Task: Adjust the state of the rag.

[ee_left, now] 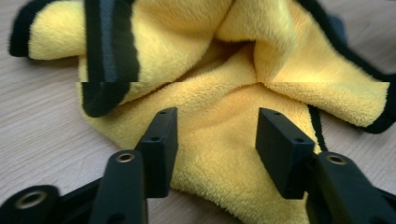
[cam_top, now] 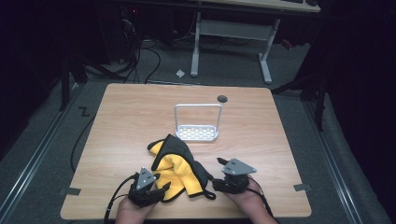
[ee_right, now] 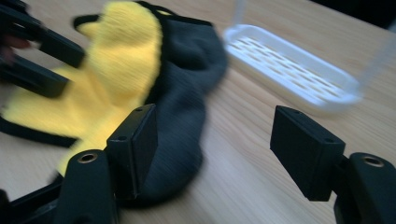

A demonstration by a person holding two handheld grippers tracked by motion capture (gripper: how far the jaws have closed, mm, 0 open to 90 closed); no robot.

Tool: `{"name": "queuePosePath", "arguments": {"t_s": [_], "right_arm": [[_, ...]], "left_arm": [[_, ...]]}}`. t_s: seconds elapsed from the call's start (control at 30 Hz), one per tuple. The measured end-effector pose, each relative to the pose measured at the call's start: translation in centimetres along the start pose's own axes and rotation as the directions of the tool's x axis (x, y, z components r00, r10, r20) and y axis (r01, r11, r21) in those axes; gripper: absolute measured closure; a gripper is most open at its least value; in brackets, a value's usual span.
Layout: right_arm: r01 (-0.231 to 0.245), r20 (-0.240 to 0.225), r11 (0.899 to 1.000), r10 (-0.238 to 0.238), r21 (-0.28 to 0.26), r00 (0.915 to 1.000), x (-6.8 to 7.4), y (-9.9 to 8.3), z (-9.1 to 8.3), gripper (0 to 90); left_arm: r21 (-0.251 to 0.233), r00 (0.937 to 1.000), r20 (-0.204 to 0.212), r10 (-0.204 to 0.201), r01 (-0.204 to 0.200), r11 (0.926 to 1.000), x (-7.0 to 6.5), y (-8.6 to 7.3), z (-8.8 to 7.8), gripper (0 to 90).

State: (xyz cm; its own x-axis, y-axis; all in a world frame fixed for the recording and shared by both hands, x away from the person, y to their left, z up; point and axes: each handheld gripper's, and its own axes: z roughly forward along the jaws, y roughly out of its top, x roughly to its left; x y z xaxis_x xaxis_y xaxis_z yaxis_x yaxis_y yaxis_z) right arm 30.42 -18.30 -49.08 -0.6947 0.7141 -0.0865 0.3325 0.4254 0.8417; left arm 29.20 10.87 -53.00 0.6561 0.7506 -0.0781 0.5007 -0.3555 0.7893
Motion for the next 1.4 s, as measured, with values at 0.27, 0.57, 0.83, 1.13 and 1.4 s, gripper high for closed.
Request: {"name": "queuePosePath", "arguments": {"t_s": [0.27,0.57,0.83,1.13,1.4], "right_arm": [[0.056,-0.046,0.997,-0.054,0.043,0.9975,2.9,3.5,5.5,54.0],[0.041,-0.005,0.999,-0.041,-0.014,0.9992,0.6,3.7,1.1,86.4],[-0.094,0.198,0.995,0.087,0.028,0.9764,-6.1,-1.9,-4.0,86.7],[-0.122,0.278,0.983,0.081,0.135,0.9573,-7.9,-5.9,-4.0,86.6],[-0.138,0.256,0.976,0.092,0.17,0.9624,-7.8,-6.5,-3.7,86.0]], "left_arm": [[0.049,0.9974,-0.027,0.066,-0.065,0.9967,-0.5,0.0,0.4,54.0],[0.049,0.9969,-0.023,0.075,-0.074,0.996,-0.4,-0.1,0.4,55.6],[0.054,0.9971,-0.018,0.074,-0.073,0.9959,-0.4,-0.1,0.2,55.5],[0.069,0.9975,-0.01,0.07,-0.07,0.9952,0.0,-0.5,-0.6,57.6],[0.083,0.997,-0.029,0.072,-0.07,0.9941,0.7,-1.1,-1.7,58.7]]}}
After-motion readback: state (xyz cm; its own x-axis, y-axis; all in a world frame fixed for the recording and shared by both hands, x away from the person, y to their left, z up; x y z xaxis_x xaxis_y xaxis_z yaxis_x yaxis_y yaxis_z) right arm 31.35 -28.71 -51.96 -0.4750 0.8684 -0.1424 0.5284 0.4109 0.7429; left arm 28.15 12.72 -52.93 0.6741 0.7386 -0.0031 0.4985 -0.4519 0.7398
